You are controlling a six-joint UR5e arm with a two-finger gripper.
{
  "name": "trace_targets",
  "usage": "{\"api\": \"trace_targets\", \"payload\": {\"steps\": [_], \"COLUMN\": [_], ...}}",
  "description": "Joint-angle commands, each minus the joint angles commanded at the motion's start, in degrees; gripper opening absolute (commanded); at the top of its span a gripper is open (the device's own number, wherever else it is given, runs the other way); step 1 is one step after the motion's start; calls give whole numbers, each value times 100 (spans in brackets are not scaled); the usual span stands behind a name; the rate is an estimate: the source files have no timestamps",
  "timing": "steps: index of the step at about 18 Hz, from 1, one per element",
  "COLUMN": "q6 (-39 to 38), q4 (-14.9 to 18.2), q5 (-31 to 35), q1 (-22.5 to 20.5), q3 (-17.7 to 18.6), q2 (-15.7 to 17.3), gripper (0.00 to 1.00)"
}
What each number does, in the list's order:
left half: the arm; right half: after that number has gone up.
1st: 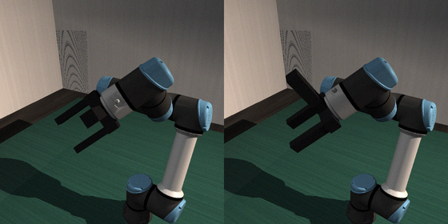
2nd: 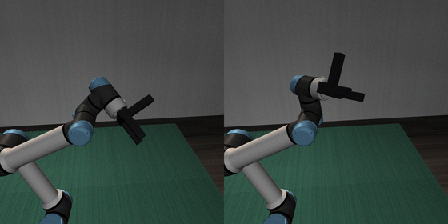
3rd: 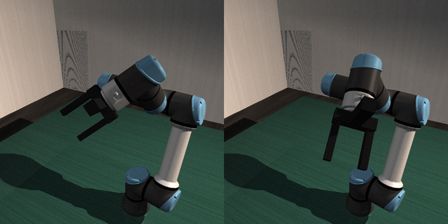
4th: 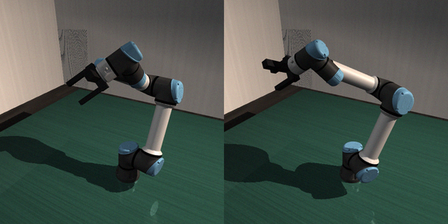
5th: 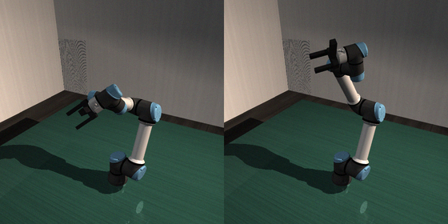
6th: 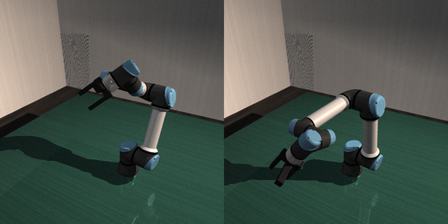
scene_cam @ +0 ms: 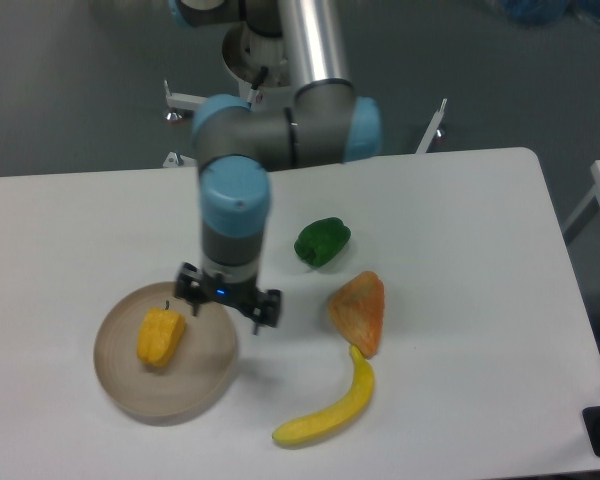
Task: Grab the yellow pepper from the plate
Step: 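Move the open gripper over the yellow pepper on the plate, then lower the gripper around the yellow pepper and close on it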
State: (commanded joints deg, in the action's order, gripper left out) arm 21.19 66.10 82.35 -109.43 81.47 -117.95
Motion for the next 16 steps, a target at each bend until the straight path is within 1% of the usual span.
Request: {"api": "trace_targets", "payload": {"steps": [2, 3, 6, 10, 11, 14, 16], "q6": [-106, -106, -106, -106, -106, -115, -115], "q4": [-281, -369, -405, -414, -440, -677, -704], "q5": [9, 9, 9, 9, 9, 18, 44], "q1": [88, 106, 211, 273, 317, 414, 414], "q3": [158, 203, 317, 326, 326, 335, 317], "q2": [-18, -18, -35, -96, -132, -228, -298], "gripper": [100, 100, 100, 100, 100, 100, 100]}}
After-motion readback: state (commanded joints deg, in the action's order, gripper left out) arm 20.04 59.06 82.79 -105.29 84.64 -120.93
